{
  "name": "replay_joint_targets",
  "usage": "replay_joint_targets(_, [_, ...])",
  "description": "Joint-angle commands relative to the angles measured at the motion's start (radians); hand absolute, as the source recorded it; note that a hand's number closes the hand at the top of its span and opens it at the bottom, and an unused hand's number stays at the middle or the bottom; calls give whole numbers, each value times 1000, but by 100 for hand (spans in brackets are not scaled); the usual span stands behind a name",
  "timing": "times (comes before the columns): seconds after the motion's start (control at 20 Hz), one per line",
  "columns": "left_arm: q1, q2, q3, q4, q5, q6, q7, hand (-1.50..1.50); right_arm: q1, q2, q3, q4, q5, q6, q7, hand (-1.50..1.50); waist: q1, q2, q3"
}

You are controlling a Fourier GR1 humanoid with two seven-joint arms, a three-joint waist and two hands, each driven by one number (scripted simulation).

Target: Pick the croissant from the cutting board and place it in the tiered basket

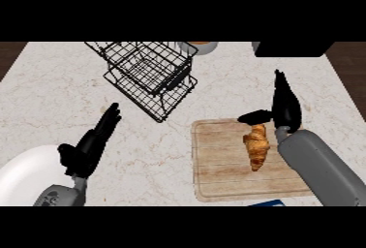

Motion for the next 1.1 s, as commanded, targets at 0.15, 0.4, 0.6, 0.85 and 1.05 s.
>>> replay_joint_targets(0.15, [-10,-14,-7,6,-2,2,16,0,-171,-26,150,-61,22,423,435,-150,6,-6,5])
replay_joint_targets(0.4, [7,-38,-10,23,-14,16,-21,0,-284,-12,144,-235,-30,597,746,-150,-16,-2,12])
replay_joint_targets(0.6, [-9,4,40,21,18,-16,-7,0,-280,10,149,-285,-41,620,841,-150,-18,2,13])
replay_joint_targets(0.85, [19,-33,-4,-19,-18,22,10,0,-270,0,158,-216,75,582,844,-150,-7,4,14])
replay_joint_targets(1.05, [38,-18,0,-19,-10,-11,-21,0,-217,-1,137,-151,41,630,844,-150,-4,9,14])
